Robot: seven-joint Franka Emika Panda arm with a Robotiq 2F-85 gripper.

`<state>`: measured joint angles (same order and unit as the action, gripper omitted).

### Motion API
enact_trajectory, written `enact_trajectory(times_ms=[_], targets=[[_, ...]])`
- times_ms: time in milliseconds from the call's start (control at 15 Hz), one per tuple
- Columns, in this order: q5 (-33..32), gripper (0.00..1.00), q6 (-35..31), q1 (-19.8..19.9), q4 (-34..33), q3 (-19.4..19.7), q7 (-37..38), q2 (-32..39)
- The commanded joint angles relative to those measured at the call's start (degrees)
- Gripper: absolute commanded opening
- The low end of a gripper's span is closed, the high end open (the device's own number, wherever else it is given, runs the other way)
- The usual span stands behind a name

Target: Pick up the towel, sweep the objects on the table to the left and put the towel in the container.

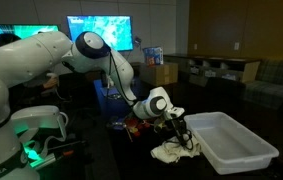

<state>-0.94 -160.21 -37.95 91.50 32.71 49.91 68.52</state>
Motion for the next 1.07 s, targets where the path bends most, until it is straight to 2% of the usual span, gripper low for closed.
enact_trajectory(times_ms=[0, 467, 1000], targets=[[-1.84, 0.04, -0.39, -1.91, -1.66, -0.45, 2.35, -0.44], [-2.21, 0.04, 1.11, -6.47, -7.54, -1.7, 4.0, 0.91], [-3.1, 0.04, 3.35, -7.8, -14.58, -5.2, 4.02, 1.45]])
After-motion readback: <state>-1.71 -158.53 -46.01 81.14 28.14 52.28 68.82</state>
